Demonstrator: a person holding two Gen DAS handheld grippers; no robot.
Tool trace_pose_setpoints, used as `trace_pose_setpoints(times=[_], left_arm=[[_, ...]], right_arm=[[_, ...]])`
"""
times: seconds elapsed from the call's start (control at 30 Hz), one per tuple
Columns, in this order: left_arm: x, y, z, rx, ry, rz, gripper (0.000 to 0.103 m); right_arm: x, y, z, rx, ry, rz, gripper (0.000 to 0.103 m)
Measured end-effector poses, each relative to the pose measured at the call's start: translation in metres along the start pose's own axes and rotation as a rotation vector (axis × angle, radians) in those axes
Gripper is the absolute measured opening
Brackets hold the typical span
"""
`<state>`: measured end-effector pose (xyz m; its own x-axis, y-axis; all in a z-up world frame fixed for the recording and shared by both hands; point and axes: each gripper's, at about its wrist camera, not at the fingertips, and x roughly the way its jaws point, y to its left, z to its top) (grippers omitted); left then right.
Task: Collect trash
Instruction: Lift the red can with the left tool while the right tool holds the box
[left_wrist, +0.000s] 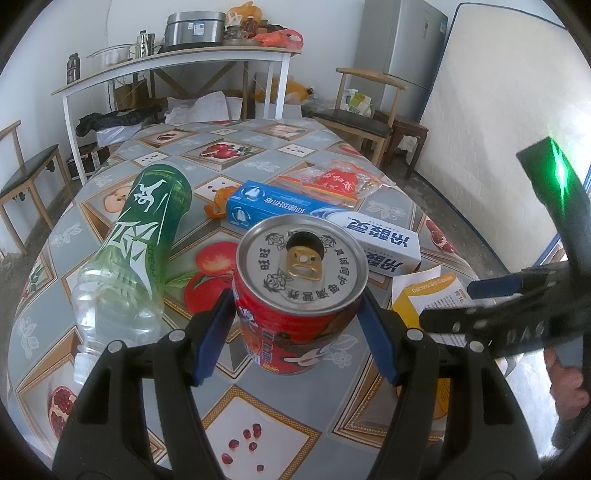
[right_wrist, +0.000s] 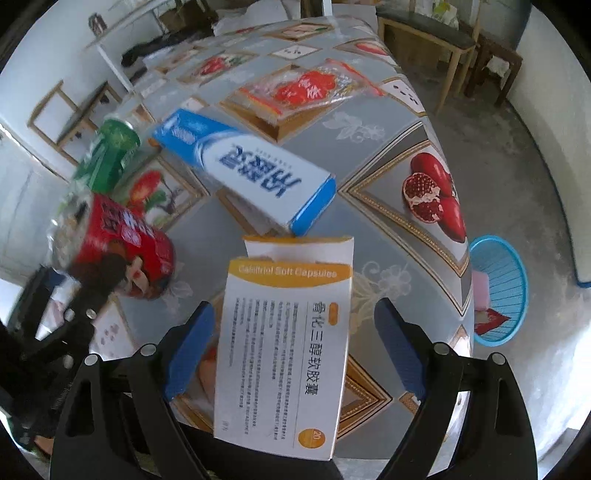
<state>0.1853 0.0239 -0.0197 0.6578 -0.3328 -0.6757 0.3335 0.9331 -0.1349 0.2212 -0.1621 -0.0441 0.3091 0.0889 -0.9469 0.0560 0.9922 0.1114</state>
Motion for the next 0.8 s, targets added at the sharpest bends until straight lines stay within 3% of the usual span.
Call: trace_pose_setpoints(times=[0.37, 0.8], left_arm=[[-0.002, 0.001, -0.001, -0.002, -0.001, 0.001, 0.063], [-0.002, 0.002, -0.001, -0.003, -0.004, 0.001, 0.063]], right_arm=[[0.006, 0.012, -0.009, -0.058, -0.013, -0.075, 0.085], [0.011, 0.005, -0.011, -0.034, -0.008, -0.067, 0.073]])
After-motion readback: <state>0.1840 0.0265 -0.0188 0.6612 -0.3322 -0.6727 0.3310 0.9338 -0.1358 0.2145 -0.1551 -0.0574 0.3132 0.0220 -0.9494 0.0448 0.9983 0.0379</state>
